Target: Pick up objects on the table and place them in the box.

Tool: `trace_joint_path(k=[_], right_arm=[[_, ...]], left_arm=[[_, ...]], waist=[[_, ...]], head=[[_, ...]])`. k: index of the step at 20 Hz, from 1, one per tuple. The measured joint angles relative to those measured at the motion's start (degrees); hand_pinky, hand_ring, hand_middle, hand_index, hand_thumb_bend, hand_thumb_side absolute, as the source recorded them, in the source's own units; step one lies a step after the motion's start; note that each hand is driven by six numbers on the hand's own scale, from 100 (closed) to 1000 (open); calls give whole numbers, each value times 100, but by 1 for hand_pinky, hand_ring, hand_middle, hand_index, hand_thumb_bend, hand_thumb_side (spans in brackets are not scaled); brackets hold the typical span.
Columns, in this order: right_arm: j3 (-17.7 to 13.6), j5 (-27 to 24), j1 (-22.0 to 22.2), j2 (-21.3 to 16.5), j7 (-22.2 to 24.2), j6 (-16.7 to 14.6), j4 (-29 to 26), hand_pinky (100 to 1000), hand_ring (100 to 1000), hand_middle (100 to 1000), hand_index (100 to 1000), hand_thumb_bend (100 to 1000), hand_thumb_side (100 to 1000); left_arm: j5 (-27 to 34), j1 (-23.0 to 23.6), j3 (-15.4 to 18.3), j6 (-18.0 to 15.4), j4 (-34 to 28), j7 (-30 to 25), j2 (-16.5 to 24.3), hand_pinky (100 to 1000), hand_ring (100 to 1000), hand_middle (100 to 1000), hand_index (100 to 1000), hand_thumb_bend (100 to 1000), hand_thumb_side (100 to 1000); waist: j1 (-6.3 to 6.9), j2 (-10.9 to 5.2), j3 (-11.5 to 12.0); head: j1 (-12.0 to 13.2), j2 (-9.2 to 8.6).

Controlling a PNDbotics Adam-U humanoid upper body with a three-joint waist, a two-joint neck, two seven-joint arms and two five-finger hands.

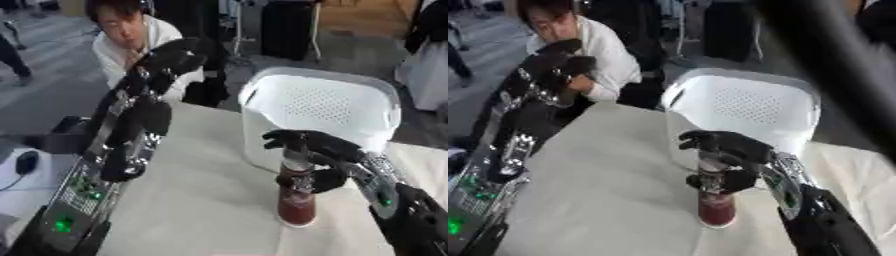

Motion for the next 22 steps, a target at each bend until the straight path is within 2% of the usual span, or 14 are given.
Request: trace_joint_path(k=[15, 21, 22], right_arm=[[-131, 402, -47, 1, -145, -145, 169, 820, 845, 942, 932, 416, 1000], [-134, 451, -37, 1, -161, -161, 189, 775, 838, 939, 934, 420, 1000], [-134, 456, -27, 1, -162, -162, 194, 733, 834, 939, 935, 422, 1000]], left_arm=[[6, -47, 0, 14, 0, -14, -41, 904, 849, 916, 906, 100, 652], [6, -47, 0, 20, 0, -21, -41, 903, 849, 916, 906, 100, 652], [6, -47, 0, 20, 0, -21, -41, 903, 849, 916, 906, 100, 652]], waist=[[-10, 4, 52], [-10, 4, 49], [-10, 4, 48]], head=[[1, -49], [3, -49], [3, -49]])
